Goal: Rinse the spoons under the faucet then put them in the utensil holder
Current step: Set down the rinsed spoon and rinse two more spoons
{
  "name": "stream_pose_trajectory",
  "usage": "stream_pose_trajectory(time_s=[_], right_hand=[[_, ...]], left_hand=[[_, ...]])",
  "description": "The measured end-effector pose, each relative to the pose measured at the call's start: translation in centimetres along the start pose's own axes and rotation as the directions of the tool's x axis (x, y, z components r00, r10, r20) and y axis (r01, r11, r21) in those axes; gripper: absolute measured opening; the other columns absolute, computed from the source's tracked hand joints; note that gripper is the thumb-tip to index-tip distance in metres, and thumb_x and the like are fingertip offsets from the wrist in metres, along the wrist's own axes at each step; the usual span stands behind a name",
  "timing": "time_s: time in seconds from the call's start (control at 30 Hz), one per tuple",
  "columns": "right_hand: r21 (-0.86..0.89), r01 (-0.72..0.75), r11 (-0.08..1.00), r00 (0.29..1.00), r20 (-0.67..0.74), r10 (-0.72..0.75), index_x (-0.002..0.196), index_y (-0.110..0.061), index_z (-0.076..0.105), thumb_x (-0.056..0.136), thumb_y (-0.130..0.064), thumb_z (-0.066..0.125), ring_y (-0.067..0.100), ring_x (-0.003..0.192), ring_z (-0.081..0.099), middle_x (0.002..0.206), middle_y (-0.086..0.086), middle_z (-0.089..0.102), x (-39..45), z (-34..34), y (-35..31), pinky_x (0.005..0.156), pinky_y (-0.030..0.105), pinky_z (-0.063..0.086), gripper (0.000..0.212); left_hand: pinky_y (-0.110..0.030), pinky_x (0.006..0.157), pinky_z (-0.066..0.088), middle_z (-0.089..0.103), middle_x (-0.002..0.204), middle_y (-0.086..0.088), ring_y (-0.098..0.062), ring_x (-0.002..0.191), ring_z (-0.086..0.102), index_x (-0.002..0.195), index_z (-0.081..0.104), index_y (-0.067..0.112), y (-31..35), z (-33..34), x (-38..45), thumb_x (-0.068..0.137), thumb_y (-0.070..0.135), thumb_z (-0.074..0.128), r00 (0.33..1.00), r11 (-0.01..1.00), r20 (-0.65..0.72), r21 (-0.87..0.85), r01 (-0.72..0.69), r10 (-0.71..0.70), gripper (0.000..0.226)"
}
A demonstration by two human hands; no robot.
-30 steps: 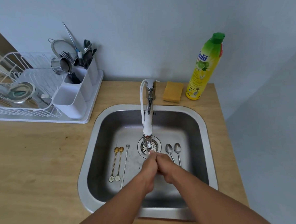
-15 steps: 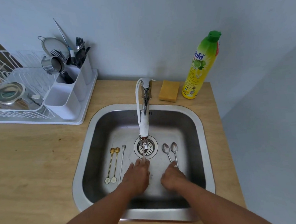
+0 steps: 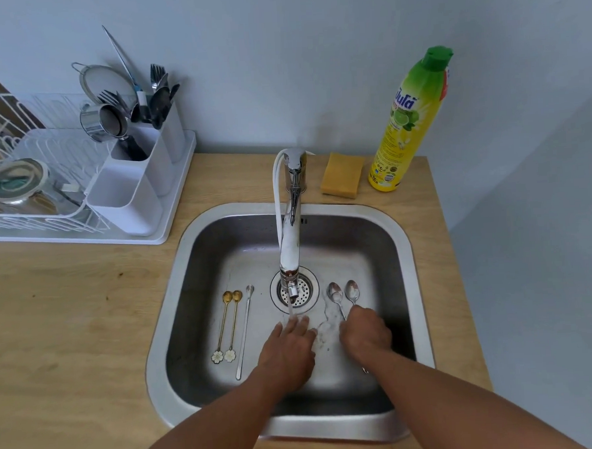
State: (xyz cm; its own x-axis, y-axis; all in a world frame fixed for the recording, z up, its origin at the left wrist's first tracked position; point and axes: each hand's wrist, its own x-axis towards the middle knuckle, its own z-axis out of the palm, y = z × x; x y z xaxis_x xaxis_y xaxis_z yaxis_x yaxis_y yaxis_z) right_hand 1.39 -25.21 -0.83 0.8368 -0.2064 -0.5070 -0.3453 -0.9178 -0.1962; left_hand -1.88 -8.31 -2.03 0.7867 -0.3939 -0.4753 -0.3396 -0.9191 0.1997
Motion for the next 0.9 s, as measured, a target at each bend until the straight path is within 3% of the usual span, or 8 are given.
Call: stream_pose_trajectory(time_s=[0.17, 0.27, 0.4, 0.53, 0.57, 0.73, 0.83, 0.9], right_hand=[[-0.048, 0.021, 0.999, 0.999, 0.038, -0.019, 0.092, -0.018, 0.065, 0.094, -0.024, 0.054, 0.027, 0.093, 0.069, 0.104, 0.006, 0.07, 0.9, -0.1, -0.1, 0.068, 0.03, 0.05, 0.012], [-0.037, 0.044, 0.998, 0.996, 0.083, -0.041, 0.077, -0.02, 0.055, 0.091, -0.027, 0.054, 0.026, 0.084, 0.066, 0.095, 0.004, 0.067, 0.9, 0.0, -0.1, 0.067, 0.031, 0.051, 0.016], [0.023, 0.104, 0.994, 0.991, 0.079, -0.105, 0.08, -0.021, 0.056, 0.092, -0.038, 0.05, 0.022, 0.078, 0.063, 0.087, 0.002, 0.065, 0.3, 0.0, -0.3, 0.062, 0.03, 0.047, 0.022], [0.25, 0.192, 0.949, 0.958, 0.16, -0.236, 0.087, -0.026, 0.06, 0.096, -0.042, 0.053, 0.018, 0.081, 0.065, 0.09, -0.004, 0.069, -0.3, 0.4, -1.2, 0.068, 0.034, 0.05, 0.02], [0.29, 0.208, 0.934, 0.948, 0.176, -0.266, 0.086, -0.026, 0.059, 0.097, -0.041, 0.054, 0.018, 0.082, 0.066, 0.09, -0.004, 0.07, -0.2, 0.5, -1.4, 0.072, 0.036, 0.052, 0.019], [0.381, 0.21, 0.9, 0.954, 0.122, -0.275, 0.087, -0.027, 0.063, 0.097, -0.047, 0.058, 0.01, 0.079, 0.064, 0.086, -0.01, 0.07, 0.0, 0.2, -1.1, 0.073, 0.035, 0.054, 0.023], [0.197, 0.048, 0.979, 0.999, -0.029, -0.044, 0.109, -0.02, 0.063, 0.097, -0.032, 0.055, 0.026, 0.1, 0.067, 0.112, 0.005, 0.069, 0.4, 0.3, -0.4, 0.081, 0.035, 0.054, 0.019], [0.143, -0.111, 0.984, 0.993, -0.012, 0.114, 0.123, -0.009, 0.058, 0.094, -0.021, 0.059, 0.033, 0.109, 0.067, 0.122, 0.012, 0.065, 0.6, 0.5, 0.0, 0.083, 0.037, 0.055, 0.031]], left_hand=[[-0.036, 0.115, 0.04, 0.051, 0.156, -0.002, -0.023, 0.14, 0.05, 0.146, 0.055, 0.02, -0.2, -0.3, -0.4, 0.101, 0.029, 0.053, 0.979, 0.968, -0.167, -0.24, 0.072, -0.114, 0.046], [-0.032, 0.099, 0.052, 0.066, 0.137, 0.002, -0.018, 0.119, 0.064, 0.133, 0.066, 0.023, 0.0, -0.6, -0.2, 0.099, 0.03, 0.06, 0.935, 0.846, -0.2, -0.51, 0.157, -0.294, 0.035], [-0.028, 0.095, 0.05, 0.071, 0.125, 0.0, -0.016, 0.111, 0.065, 0.127, 0.07, 0.02, 0.3, -1.9, 1.1, 0.102, 0.029, 0.061, 0.886, 0.516, 0.001, -0.813, 0.271, -0.463, 0.028], [-0.034, 0.08, 0.052, 0.076, 0.105, -0.003, -0.018, 0.091, 0.069, 0.109, 0.075, 0.013, 0.7, -3.7, 2.5, 0.105, 0.026, 0.057, 0.835, -0.043, 0.281, -0.954, 0.297, -0.473, 0.022], [-0.033, 0.077, 0.052, 0.079, 0.102, -0.003, -0.018, 0.089, 0.072, 0.106, 0.075, 0.013, 0.7, -4.0, 2.7, 0.104, 0.025, 0.059, 0.823, -0.131, 0.32, -0.947, 0.293, -0.47, 0.021], [-0.034, 0.071, 0.053, 0.077, 0.088, -0.01, -0.019, 0.074, 0.068, 0.097, 0.078, 0.009, 0.3, -4.1, 2.6, 0.097, 0.011, 0.07, 0.791, -0.284, 0.379, -0.92, 0.269, -0.479, 0.008], [-0.032, 0.058, 0.051, 0.071, 0.079, -0.007, -0.016, 0.063, 0.062, 0.098, 0.077, 0.007, -0.4, -3.8, 2.0, 0.094, 0.009, 0.073, 0.762, -0.341, 0.42, -0.899, 0.276, -0.493, 0.006], [-0.031, 0.058, 0.056, 0.071, 0.077, -0.008, -0.016, 0.062, 0.065, 0.101, 0.077, 0.006, -1.0, -3.4, 1.4, 0.094, 0.012, 0.074, 0.749, -0.361, 0.453, -0.883, 0.3, -0.484, 0.009]])
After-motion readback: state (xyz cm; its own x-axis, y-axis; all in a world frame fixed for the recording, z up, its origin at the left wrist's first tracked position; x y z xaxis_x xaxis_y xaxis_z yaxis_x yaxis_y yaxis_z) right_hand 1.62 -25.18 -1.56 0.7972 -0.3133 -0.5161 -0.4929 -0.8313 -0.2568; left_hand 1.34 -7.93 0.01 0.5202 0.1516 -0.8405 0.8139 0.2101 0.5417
